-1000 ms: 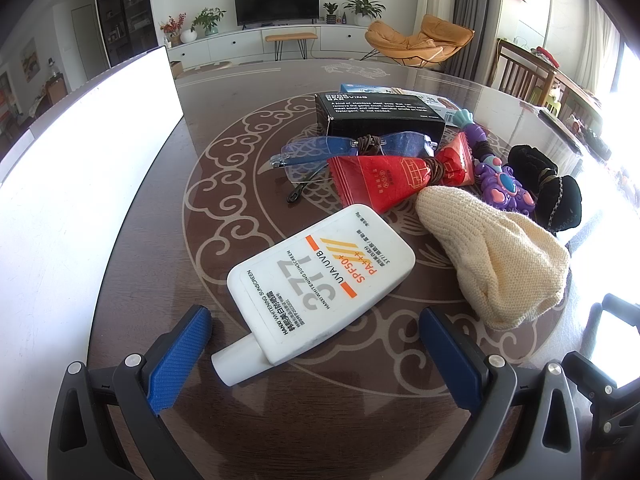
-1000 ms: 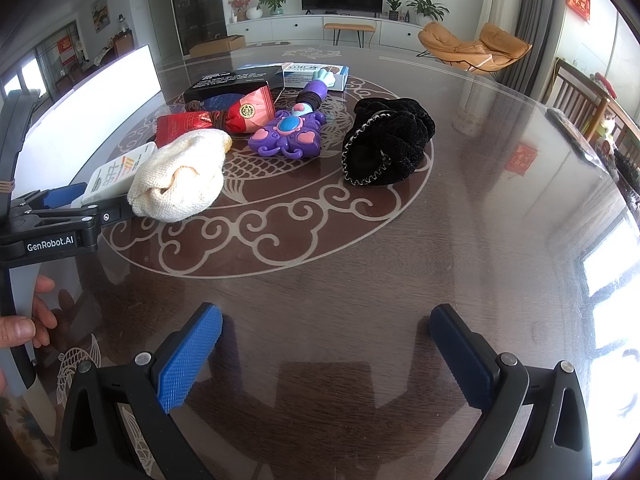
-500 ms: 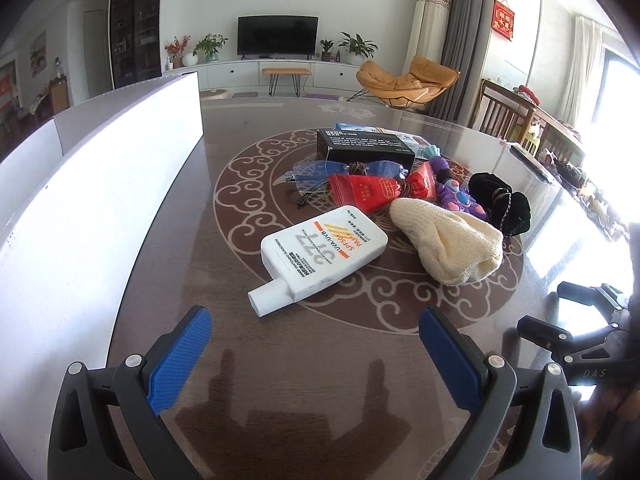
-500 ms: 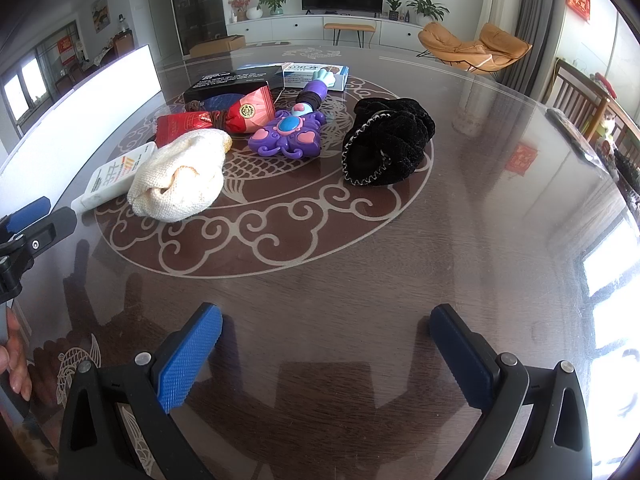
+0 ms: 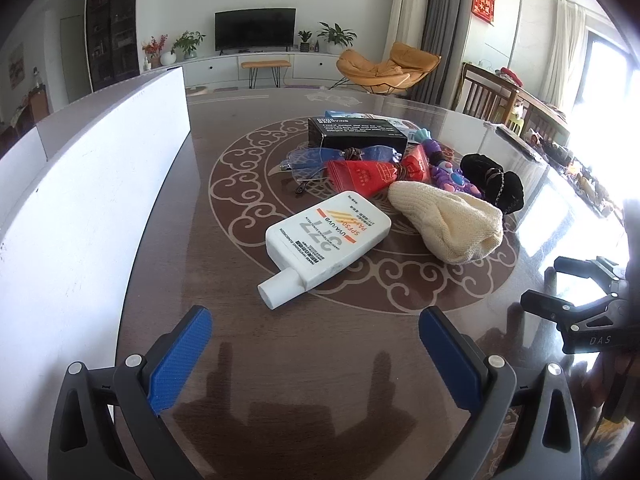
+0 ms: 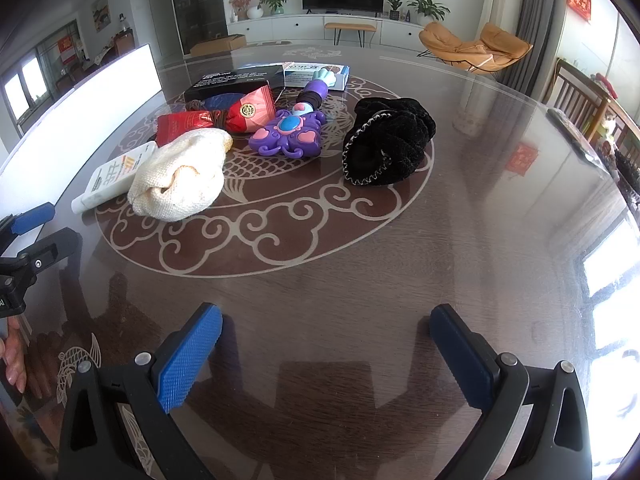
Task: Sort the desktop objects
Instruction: 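Grasp black fuzzy glove with right tool while left tool moves toward white sunscreen bottle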
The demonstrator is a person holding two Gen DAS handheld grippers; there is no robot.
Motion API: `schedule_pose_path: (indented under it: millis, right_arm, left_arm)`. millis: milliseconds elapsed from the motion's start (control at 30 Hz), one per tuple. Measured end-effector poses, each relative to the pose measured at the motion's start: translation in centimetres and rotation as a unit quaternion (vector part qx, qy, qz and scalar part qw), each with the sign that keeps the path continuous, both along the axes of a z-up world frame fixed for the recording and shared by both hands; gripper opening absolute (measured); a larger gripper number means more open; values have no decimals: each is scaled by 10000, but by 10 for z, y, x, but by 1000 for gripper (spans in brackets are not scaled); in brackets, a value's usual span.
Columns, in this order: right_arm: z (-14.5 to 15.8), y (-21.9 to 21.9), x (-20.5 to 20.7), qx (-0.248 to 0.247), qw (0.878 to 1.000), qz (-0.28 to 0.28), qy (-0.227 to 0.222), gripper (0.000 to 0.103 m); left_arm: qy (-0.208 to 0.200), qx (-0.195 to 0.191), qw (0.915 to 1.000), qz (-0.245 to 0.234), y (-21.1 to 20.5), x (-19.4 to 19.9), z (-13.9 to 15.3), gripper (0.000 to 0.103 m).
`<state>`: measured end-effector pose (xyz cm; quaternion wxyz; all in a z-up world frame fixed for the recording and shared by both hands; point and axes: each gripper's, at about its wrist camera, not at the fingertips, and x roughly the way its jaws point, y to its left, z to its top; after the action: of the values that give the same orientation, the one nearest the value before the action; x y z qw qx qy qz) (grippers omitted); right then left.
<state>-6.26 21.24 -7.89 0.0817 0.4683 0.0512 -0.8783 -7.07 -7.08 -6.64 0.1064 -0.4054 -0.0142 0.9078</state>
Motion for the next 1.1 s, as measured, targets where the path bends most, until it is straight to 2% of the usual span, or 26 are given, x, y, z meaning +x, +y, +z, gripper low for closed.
schedule_pose_path:
  millis: [67,300,400,467,533,600,667,767,800,833,867,900,1033,1100]
  right_arm:
    - [0,0,0,-1,10000,-3,-1,103]
    - [3,5,3,83,10000,-9,-36,103]
    - [25,16,0,198,9985,-76,502,103]
    - [45,23,-21,160,9973,-137,705,103]
    - [55,30,-57,14,9985,-238,491,103]
    - [51,35,-98,-106,9991,-407,6,103]
    - [42,39,-128,-230,9975,-602,-280,103]
    - [32,33,-153,-101,9967,-686,-418,102]
    - [29,28,-157,-48,9969,-641,-455,94]
    - [26,24,-158,-20,9973,-548,-492,69]
    - [24,20,-158,-1,9976,-442,-541,53]
    - [21,16,-154,64,9977,-360,-567,43]
    - [20,8,-105,107,9992,75,-389,43]
    - [19,10,-66,-13,9991,191,-375,43]
  left_arm:
    - [-33,177,9998,-32,-4,0,-1,103]
    - [-6,201,9997,130,-7,2,0,103]
    - [-105,275,9993,223,-12,-1,-3,103]
    - [-181,331,9990,240,-13,-3,-4,103]
    - [-178,274,9991,255,-12,-3,-5,103]
    - [-141,225,9993,277,-11,-2,-4,103]
    - [-159,219,9992,288,-11,-2,-4,103]
    - [-200,275,9991,265,-12,-4,-5,103]
    - [-215,302,9990,247,-13,-4,-5,103]
    - [-228,339,9989,224,-13,-4,-6,103]
    - [-239,366,9988,217,-14,-4,-6,103]
    - [-242,386,9987,221,-14,-5,-6,103]
    - [-112,312,9989,341,-15,-1,-3,103]
    - [-68,297,9995,116,-11,-4,0,103]
